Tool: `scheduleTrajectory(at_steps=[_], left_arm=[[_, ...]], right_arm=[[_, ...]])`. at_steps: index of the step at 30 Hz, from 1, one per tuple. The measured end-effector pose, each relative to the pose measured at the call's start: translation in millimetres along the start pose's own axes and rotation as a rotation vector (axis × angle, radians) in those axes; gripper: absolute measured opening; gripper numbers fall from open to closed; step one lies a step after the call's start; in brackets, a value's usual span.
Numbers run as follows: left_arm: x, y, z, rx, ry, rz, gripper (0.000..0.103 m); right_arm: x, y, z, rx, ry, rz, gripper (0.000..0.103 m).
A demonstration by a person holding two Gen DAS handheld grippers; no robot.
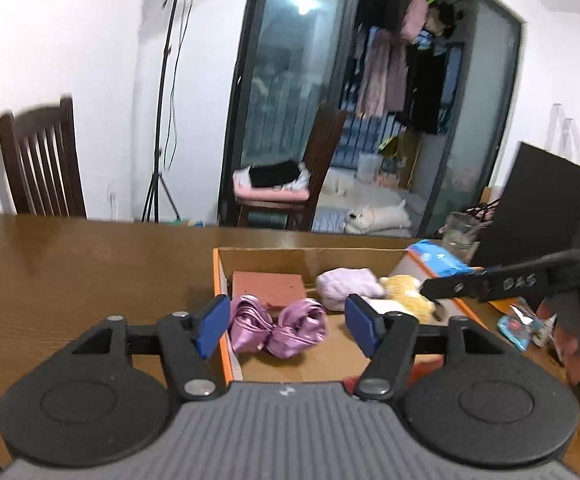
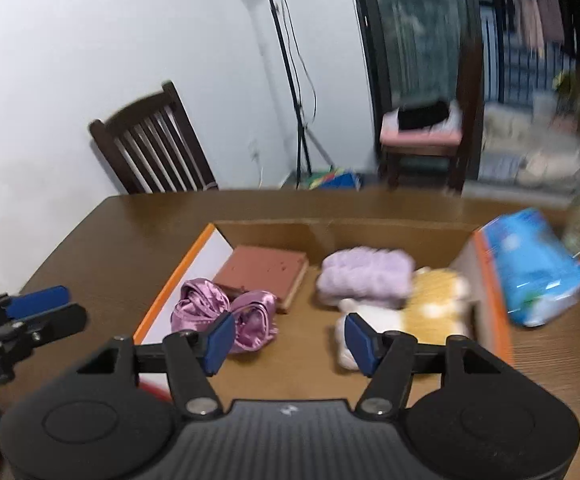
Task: Organize soft objects
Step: 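Carry the pink satin bow into the red box and open both grippers, then move both grippers back to the blue tissue pack on the table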
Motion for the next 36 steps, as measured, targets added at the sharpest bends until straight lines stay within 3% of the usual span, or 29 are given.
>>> scheduleTrajectory(at_steps=[5,11,16,21,27,36], left_arm=[[28,74,47,0.097,-0.031,-0.016,0.077],[53,141,149,0.091,0.006,0.039,0.081],[59,164,214,0.021,0.057,0.059,0.082],[65,177,244,0.002,0.044,0.098,0.082],[68,188,252,0.047,0.032,0.111,0.084],[66,171,249,0.027,0.058,0.106,0.084]], right_arm=[[-7,90,51,0.140,0.043,0.031,0.070],[-23,158,174,0.216,-0.005,-0.049,0.075],[-41,166,260,0.192,-0.044,-0.006,0.076],[-58,166,316,0.156,-0.052,0.034,0.076],[-77,172,350,0.193,0.017,0.073,0.076],[-73,169,336,0.248,0.016,0.093,0.076]])
Point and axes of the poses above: each gripper's, at about its wrist camera, not at the fingertips, and y roughly against the way its jaws point, x to its right, z to its underside, the point moved 3 cm from there along -y, roughly the way its jaws point, and after that the axes turned 1 degree about -x, right-handed, at the moved point
